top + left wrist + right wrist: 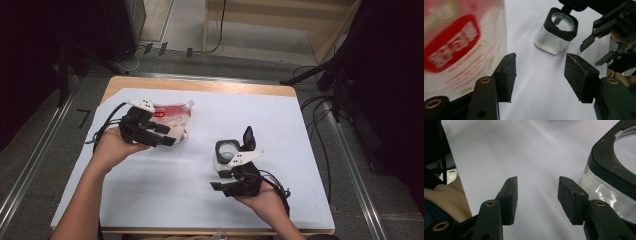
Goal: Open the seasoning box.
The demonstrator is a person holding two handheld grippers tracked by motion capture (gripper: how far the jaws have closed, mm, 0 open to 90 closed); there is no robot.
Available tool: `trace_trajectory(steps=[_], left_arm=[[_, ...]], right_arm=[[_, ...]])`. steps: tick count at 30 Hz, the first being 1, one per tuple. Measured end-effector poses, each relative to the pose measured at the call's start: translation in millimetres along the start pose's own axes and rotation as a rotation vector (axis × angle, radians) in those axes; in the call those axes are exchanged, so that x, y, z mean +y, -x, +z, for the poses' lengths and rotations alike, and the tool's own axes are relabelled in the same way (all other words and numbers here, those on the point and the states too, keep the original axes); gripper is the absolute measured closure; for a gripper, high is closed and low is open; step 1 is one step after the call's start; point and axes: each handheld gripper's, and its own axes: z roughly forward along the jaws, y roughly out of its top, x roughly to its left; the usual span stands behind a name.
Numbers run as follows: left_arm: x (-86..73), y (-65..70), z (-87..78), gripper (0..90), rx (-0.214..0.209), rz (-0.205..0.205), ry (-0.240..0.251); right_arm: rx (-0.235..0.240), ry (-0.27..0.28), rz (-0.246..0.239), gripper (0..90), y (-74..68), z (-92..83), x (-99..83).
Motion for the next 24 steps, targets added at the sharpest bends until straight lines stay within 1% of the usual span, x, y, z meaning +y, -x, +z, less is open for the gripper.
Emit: trace_trajectory(steps=[3, 4, 5, 7, 10, 12, 13, 14, 15, 16, 19, 20, 21, 23, 24], left_arm=[[-4.1, -5.6, -6.6, 44.2, 0.022, -0.013, 0.006], [-5.6, -8.2, -8.8, 44.9, 0.017, -0.018, 0.002], [-7.4, -9.6, -10.2, 45.5, 0.029, -0.023, 0.003], [-10.8, -12.7, -13.8, 45.5, 0.039, -0.031, -0.002], [-15.4, -16.6, -21.8, 45.3, 0.055, -0.040, 0.006], [-18.1, -19.8, -27.8, 45.2, 0.067, -0.055, 0.020], [-19.3, -20.9, -30.2, 45.1, 0.062, -0.066, 0.020], [-21.5, -23.4, -33.4, 45.1, 0.080, -0.074, 0.024], [-23.1, -26.7, -36.3, 45.2, 0.085, -0.078, 0.021], [-24.5, -28.0, -37.5, 45.2, 0.096, -0.092, 0.023], [-29.5, -35.8, -42.8, 45.4, 0.119, -0.116, 0.025], [-30.5, -38.6, -43.9, 45.4, 0.121, -0.115, 0.026], [-31.2, -39.9, -43.8, 45.4, 0.139, -0.117, 0.039], [-30.6, -42.8, -43.9, 45.2, 0.137, -0.122, 0.052], [-29.6, -44.0, -42.5, 45.1, 0.142, -0.116, 0.061]], right_arm=[[0.000, 0.003, 0.001, 50.9, 0.8, -0.2, -0.1], [0.000, 0.003, 0.000, 50.9, 1.3, -0.3, -0.1], [0.001, 0.002, 0.005, 50.9, 1.5, -0.1, 0.0], [0.001, -0.001, 0.003, 50.9, 2.4, 0.8, 0.4], [0.005, -0.001, 0.004, 50.9, 2.0, 1.9, 0.9], [0.004, -0.004, -0.001, 50.9, 1.9, 2.5, 0.9], [0.005, -0.005, -0.001, 50.9, 1.8, 2.6, 0.7], [0.005, -0.005, -0.002, 50.9, 2.0, 2.6, 0.5], [0.005, -0.006, 0.002, 51.0, 2.1, 2.3, 0.3], [0.005, -0.005, 0.002, 51.0, 2.4, 2.2, 0.1], [0.003, -0.006, 0.004, 51.1, 3.2, 2.2, -0.2], [0.003, -0.007, 0.005, 51.1, 3.3, 2.2, -0.2], [0.004, -0.008, 0.006, 51.1, 3.2, 2.4, -0.3], [0.005, -0.009, 0.002, 51.1, 3.0, 3.3, -0.3], [0.006, -0.010, 0.002, 51.1, 2.9, 3.6, -0.3]])
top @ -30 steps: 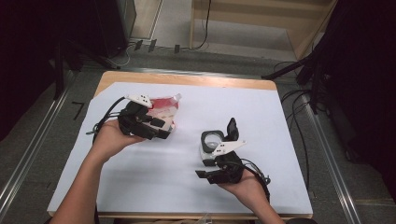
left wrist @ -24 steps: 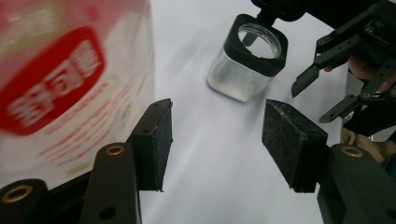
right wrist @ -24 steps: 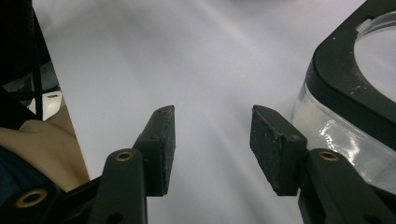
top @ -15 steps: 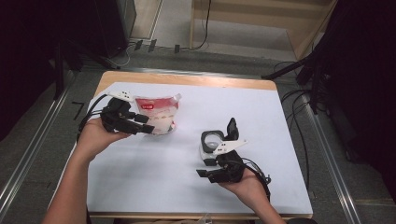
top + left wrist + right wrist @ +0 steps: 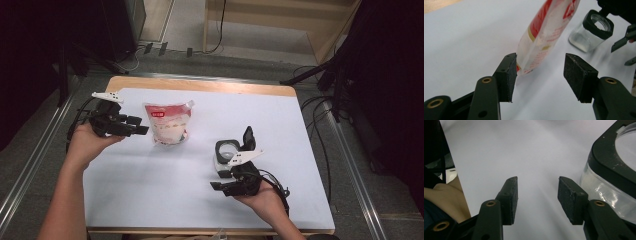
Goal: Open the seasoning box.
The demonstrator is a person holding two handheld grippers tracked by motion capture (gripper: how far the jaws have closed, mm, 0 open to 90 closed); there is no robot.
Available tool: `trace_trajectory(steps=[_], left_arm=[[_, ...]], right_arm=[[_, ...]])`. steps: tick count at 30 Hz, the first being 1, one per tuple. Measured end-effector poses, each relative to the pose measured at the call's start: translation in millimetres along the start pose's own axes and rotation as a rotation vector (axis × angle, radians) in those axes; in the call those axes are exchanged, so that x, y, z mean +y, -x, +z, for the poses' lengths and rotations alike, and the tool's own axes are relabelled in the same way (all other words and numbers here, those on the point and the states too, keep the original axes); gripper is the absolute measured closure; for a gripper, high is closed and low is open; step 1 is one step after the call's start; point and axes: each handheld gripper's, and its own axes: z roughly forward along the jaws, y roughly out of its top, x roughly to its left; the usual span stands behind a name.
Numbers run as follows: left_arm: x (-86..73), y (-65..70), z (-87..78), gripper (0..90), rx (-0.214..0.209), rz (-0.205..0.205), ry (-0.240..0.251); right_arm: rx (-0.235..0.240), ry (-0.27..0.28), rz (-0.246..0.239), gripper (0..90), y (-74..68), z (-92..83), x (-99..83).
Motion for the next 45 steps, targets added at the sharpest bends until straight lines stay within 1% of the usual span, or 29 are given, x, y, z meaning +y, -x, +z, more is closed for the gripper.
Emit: trace_trajectory(steps=[2, 3, 5, 6, 8, 9, 11, 12, 15, 16, 17, 18, 20, 22, 23, 25, 26, 27, 29, 31, 34, 35, 36, 37, 39, 41, 42, 44, 45], left_arm=[[2.6, -0.2, 4.1, 45.0, -0.010, 0.002, -0.002], [4.3, 0.0, 7.5, 45.0, -0.022, 0.001, 0.003], [7.2, 0.6, 13.3, 44.8, -0.026, 0.009, -0.004], [8.5, 0.1, 15.5, 44.8, -0.028, 0.020, -0.011], [9.7, 0.7, 18.8, 44.7, -0.027, 0.017, -0.012], [12.3, 0.9, 23.7, 44.7, -0.026, 0.026, -0.025], [14.4, 1.3, 28.6, 44.8, -0.030, 0.032, -0.031], [15.4, 1.9, 30.7, 44.8, -0.026, 0.032, -0.032], [17.8, 1.9, 36.4, 44.8, -0.026, 0.035, -0.027], [18.3, 2.4, 37.7, 44.8, -0.019, 0.032, -0.027], [18.9, 2.1, 39.4, 44.8, -0.029, 0.028, -0.025], [19.5, 2.7, 41.1, 44.7, -0.023, 0.026, -0.022], [20.9, 3.0, 44.4, 44.5, -0.022, 0.038, -0.026], [21.4, 4.1, 48.5, 44.3, -0.009, 0.044, -0.030], [21.7, 3.8, 49.6, 44.5, -0.009, 0.046, -0.038], [21.6, 3.4, 52.8, 45.3, -0.009, 0.043, -0.031], [21.8, 3.6, 53.2, 47.0, -0.005, 0.045, -0.030], [21.6, 4.7, 54.3, 48.5, 0.004, 0.043, -0.016], [21.7, 5.2, 55.2, 51.2, 0.000, 0.055, -0.016], [20.9, 5.2, 56.2, 54.9, 0.001, 0.052, -0.011], [20.3, 6.0, 56.5, 61.3, 0.007, 0.049, -0.012], [20.3, 8.2, 56.3, 63.6, 0.022, 0.057, -0.009], [20.3, 9.1, 56.0, 66.9, 0.027, 0.065, -0.008], [20.3, 9.6, 56.0, 68.6, 0.023, 0.064, -0.004], [20.1, 8.7, 55.7, 71.2, 0.017, 0.054, -0.002], [19.8, 7.3, 55.7, 74.6, -0.007, 0.037, 0.006], [19.9, 6.9, 55.6, 76.3, -0.016, 0.032, 0.002], [20.1, 7.8, 55.6, 79.0, -0.016, 0.045, -0.001], [20.5, 8.4, 55.6, 79.9, -0.020, 0.040, -0.004]], right_arm=[[0.000, -0.003, -0.002, 51.1, -0.3, 1.0, 0.0], [-0.002, -0.007, 0.001, 51.1, -0.7, 1.4, -0.1], [-0.001, -0.010, 0.001, 51.1, -1.0, 1.7, -0.5], [-0.002, -0.009, 0.002, 51.1, -1.3, 1.7, -1.0], [-0.002, -0.007, -0.001, 51.0, -1.1, 1.5, -1.6], [-0.005, -0.006, 0.004, 51.0, -1.6, 1.2, -2.1], [-0.006, -0.008, 0.011, 51.0, -1.8, 0.5, -2.9], [-0.006, -0.006, 0.005, 51.0, -1.3, 0.5, -3.5], [-0.012, -0.009, 0.011, 51.1, -1.3, -0.7, -5.1], [-0.013, -0.004, 0.012, 51.1, -1.0, -1.2, -5.9], [-0.015, -0.004, 0.016, 51.0, -1.1, -1.7, -6.2], [-0.018, -0.003, 0.017, 51.1, -1.1, -2.1, -6.8], [-0.020, 0.000, 0.017, 51.1, -1.0, -2.9, -7.8], [-0.019, 0.000, 0.015, 51.1, -1.3, -3.4, -8.4], [-0.020, 0.002, 0.015, 51.1, -1.7, -3.4, -8.7], [-0.020, 0.003, 0.012, 51.2, -2.2, -2.8, -8.9], [-0.019, 0.000, 0.014, 51.2, -2.7, -2.6, -8.9], [-0.017, 0.001, 0.013, 51.3, -2.9, -1.9, -8.7], [-0.015, 0.001, 0.006, 51.5, -3.2, -0.3, -8.2], [-0.010, 0.004, 0.006, 51.4, -2.8, 2.1, -6.3], [-0.004, 0.016, -0.002, 50.7, -3.6, 8.2, 2.8], [-0.002, 0.025, -0.005, 50.5, -4.6, 9.7, 5.3], [-0.002, 0.029, -0.010, 50.4, -7.0, 11.8, 9.6], [-0.003, 0.029, -0.014, 50.3, -8.6, 13.1, 12.1], [0.006, 0.028, -0.038, 50.0, -12.1, 18.5, 18.9], [0.011, 0.024, -0.036, 49.6, -13.9, 22.3, 23.3], [0.016, 0.026, -0.037, 49.1, -14.0, 24.9, 25.4], [0.011, 0.016, -0.041, 48.2, -14.0, 29.2, 29.4], [0.011, 0.013, -0.044, 48.0, -14.0, 31.4, 31.4]])
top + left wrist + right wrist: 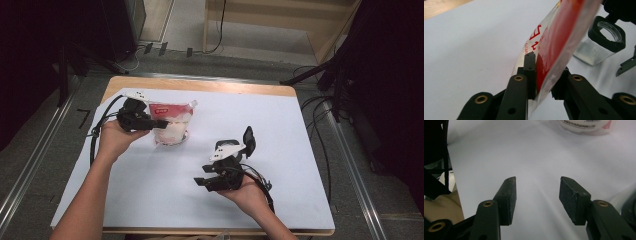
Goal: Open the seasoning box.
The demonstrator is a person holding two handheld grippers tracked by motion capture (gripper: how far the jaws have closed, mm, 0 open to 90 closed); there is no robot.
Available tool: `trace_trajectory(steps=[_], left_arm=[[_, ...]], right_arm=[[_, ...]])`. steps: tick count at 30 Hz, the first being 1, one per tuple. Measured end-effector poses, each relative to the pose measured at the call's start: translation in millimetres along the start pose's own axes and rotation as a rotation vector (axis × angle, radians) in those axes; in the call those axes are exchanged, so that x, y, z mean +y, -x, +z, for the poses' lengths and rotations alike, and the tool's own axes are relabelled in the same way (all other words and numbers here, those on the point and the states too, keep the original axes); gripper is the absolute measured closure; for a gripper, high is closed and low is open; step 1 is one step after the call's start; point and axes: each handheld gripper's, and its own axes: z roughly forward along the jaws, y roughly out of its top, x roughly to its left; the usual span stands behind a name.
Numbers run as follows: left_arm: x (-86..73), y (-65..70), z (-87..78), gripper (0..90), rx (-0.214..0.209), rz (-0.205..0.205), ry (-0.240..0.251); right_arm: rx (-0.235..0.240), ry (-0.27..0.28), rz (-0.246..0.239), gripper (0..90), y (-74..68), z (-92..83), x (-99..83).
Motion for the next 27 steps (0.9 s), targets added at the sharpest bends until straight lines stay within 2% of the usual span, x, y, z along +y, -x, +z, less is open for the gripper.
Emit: trace_trajectory(steps=[4, 7, 9, 11, 12, 14, 15, 18, 24, 27], left_arm=[[0.7, -0.2, 1.1, 85.4, -0.020, -0.037, 0.001], [2.3, 2.0, 0.9, 88.2, -0.012, -0.051, 0.007], [4.6, 5.8, -0.6, 89.9, -0.012, -0.048, 0.001], [7.0, 9.7, -2.7, 90.0, 0.002, -0.030, -0.004], [8.8, 11.3, -4.5, 90.0, 0.014, -0.038, -0.009], [12.1, 15.0, -9.2, 90.0, 0.017, -0.046, -0.017], [14.4, 18.4, -12.7, 90.0, 0.021, -0.035, -0.029], [19.9, 27.0, -21.2, 90.0, 0.006, -0.015, -0.025], [31.3, 46.2, -41.4, 90.0, -0.048, 0.001, 0.018], [35.9, 56.3, -48.0, 90.0, -0.064, 0.004, 0.022]], right_arm=[[0.000, 0.000, 0.004, 48.0, 0.7, 7.5, 6.8], [-0.002, 0.008, 0.012, 47.8, 0.8, 12.8, 8.7], [-0.002, 0.012, 0.017, 47.6, 0.1, 14.8, 7.9], [0.000, 0.024, 0.020, 47.6, -0.2, 15.8, 6.0], [-0.004, 0.027, 0.023, 47.0, -0.7, 15.8, 5.3], [-0.007, 0.042, 0.007, 45.7, -1.6, 16.3, 4.2], [-0.007, 0.049, -0.001, 45.7, -2.2, 16.6, 3.8], [-0.006, 0.061, -0.011, 45.7, -3.0, 17.9, 2.9], [-0.005, 0.077, -0.029, 48.0, -6.3, 22.7, 0.8], [0.007, 0.085, -0.022, 48.0, -5.5, 26.0, 0.6]])
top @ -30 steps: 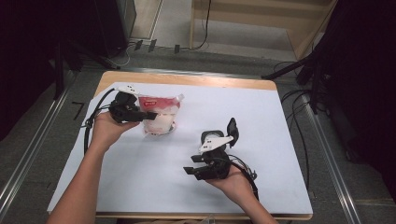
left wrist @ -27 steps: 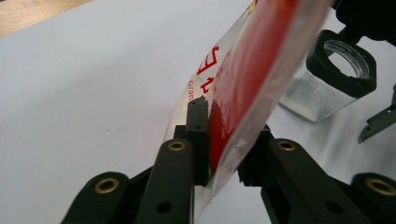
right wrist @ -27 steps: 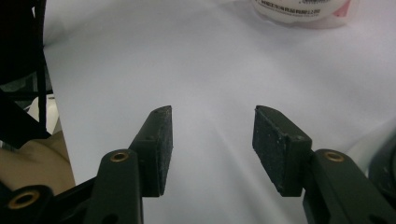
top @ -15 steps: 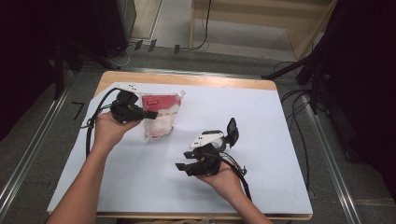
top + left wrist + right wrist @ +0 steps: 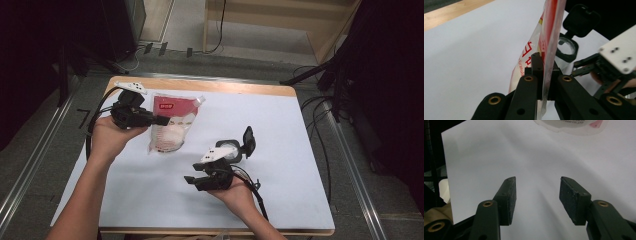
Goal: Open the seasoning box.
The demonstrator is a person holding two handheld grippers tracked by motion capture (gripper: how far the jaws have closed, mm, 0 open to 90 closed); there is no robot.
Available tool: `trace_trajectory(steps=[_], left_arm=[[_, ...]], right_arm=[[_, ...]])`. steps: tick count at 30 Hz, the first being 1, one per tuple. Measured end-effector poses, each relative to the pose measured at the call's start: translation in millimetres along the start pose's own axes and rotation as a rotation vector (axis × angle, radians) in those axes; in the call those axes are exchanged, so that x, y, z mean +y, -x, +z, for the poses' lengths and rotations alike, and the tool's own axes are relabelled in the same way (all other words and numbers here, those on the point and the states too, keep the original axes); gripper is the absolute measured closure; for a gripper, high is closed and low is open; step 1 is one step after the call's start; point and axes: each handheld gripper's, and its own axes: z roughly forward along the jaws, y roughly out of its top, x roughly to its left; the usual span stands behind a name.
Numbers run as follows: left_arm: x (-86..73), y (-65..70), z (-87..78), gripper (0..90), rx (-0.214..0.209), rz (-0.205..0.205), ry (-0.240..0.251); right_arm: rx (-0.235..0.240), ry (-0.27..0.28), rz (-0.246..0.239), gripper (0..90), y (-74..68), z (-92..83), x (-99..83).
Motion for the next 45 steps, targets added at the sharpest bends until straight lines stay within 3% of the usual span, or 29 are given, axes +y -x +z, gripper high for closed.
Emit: trace_trajectory(steps=[5, 10, 16, 26, 33, 38, 41, 45], left_arm=[[3.7, 12.0, -3.6, 90.0, -0.031, -0.002, -0.009], [5.4, 22.8, -7.5, 90.0, -0.068, 0.005, -0.009], [6.0, 33.2, -8.0, 90.0, -0.083, 0.007, -0.033], [4.8, 42.2, -4.7, 90.0, -0.144, 0.002, -0.050], [4.7, 45.9, -6.3, 90.0, -0.196, -0.036, -0.040], [2.4, 39.9, -7.3, 90.0, -0.261, -0.112, -0.024], [1.4, 36.8, -7.6, 90.0, -0.303, -0.142, -0.016], [0.6, 35.2, -6.0, 90.0, -0.293, -0.158, -0.007]], right_arm=[[0.014, 0.018, 0.015, 44.1, 0.2, 5.9, -1.4], [-0.018, 0.013, 0.023, 32.3, -1.5, 16.2, -1.0], [-0.026, -0.019, 0.035, 34.8, 0.5, 26.7, -1.1], [-0.071, 0.032, 0.045, 42.8, 3.8, 29.7, -0.8], [-0.094, 0.068, 0.049, 46.7, 2.4, 28.9, -1.4], [-0.114, 0.116, 0.056, 49.5, 1.9, 27.3, -3.8], [-0.129, 0.163, 0.030, 49.7, 0.8, 23.3, -4.3], [-0.165, 0.217, -0.033, 54.4, -7.3, 20.2, -4.2]])
